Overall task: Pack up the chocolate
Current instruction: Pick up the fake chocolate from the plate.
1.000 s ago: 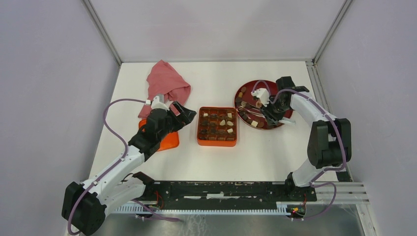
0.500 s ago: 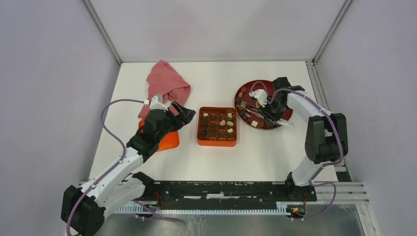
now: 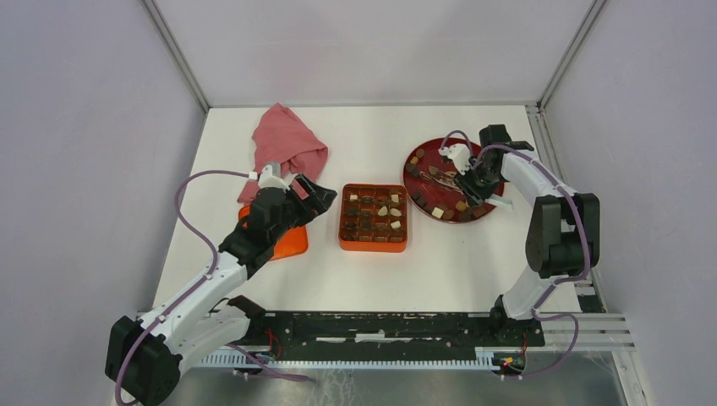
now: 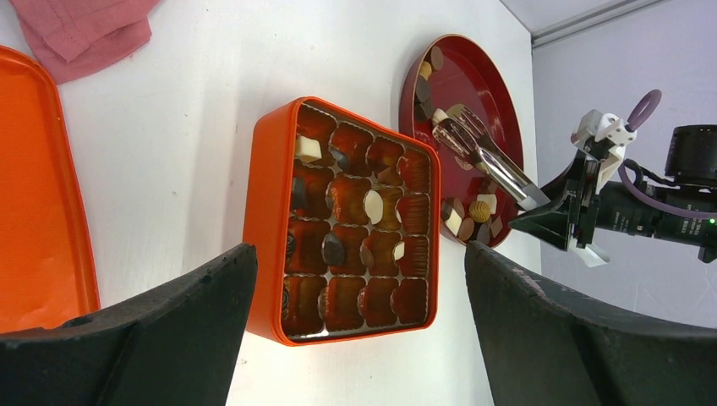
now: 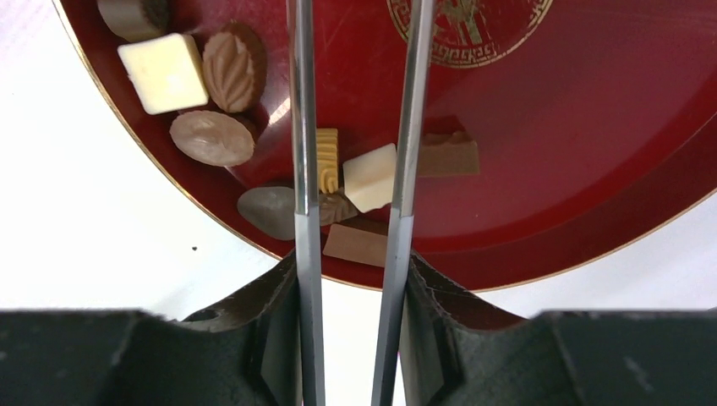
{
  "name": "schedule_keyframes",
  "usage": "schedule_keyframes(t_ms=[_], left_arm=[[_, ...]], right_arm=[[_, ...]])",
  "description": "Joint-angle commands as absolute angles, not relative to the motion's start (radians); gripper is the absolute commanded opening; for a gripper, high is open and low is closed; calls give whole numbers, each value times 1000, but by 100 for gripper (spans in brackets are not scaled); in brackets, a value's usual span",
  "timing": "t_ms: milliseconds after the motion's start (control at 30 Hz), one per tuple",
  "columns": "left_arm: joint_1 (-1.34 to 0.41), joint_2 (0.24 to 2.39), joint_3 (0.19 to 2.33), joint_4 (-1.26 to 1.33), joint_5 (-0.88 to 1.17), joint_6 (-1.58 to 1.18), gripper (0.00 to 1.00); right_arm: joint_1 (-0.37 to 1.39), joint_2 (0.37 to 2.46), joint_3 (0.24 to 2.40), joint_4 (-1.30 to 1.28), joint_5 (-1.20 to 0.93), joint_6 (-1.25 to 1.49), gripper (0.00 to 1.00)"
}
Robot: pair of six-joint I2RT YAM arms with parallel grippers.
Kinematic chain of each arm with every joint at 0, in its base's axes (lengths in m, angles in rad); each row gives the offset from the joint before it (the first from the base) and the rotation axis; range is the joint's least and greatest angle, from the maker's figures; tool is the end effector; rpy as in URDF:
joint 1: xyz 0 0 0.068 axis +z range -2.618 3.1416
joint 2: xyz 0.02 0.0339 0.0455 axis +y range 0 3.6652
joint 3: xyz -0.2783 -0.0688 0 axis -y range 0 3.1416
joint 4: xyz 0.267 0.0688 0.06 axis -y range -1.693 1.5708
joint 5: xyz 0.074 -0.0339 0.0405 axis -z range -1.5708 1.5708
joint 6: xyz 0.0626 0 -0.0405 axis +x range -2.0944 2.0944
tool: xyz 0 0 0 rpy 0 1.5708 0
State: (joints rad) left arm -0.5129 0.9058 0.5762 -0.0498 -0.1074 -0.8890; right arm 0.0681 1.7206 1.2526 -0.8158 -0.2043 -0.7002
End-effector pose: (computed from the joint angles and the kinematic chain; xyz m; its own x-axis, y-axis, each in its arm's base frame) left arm 0.2184 -0.1153 0.2524 -0.5148 -0.5960 -0.6162 0.0022 0.7178 -0.6962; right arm 0.3635 0.0375 0.1920 -0.6519 -0.6769 -0.3418 -0.7114 0.7020 -0.0336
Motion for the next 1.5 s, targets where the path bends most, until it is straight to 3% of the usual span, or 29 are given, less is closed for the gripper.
schedule_keyframes(t_ms=[0, 333, 833, 967, 1200, 1467], left_arm=[[-520, 911, 603, -19, -130, -894, 97], [-521, 902, 595, -20, -130, -899, 96], [-523, 909, 602, -28, -137, -896, 97], [-524, 915, 604, -26, -134, -896, 97], [-525, 916, 606, -26, -135, -894, 97], [-526, 913, 607, -28, -131, -894, 96]], right_arm=[[54, 1714, 1274, -834, -194, -732, 44], [32, 1730, 1265, -842, -227, -772, 46], [46, 1757, 1272, -808, -269, -763, 40], [46, 1742, 1272, -806, -277, -765, 30], [41, 1692, 1270, -812, -281, -765, 0], [29, 1649, 1250, -806, -290, -769, 0]])
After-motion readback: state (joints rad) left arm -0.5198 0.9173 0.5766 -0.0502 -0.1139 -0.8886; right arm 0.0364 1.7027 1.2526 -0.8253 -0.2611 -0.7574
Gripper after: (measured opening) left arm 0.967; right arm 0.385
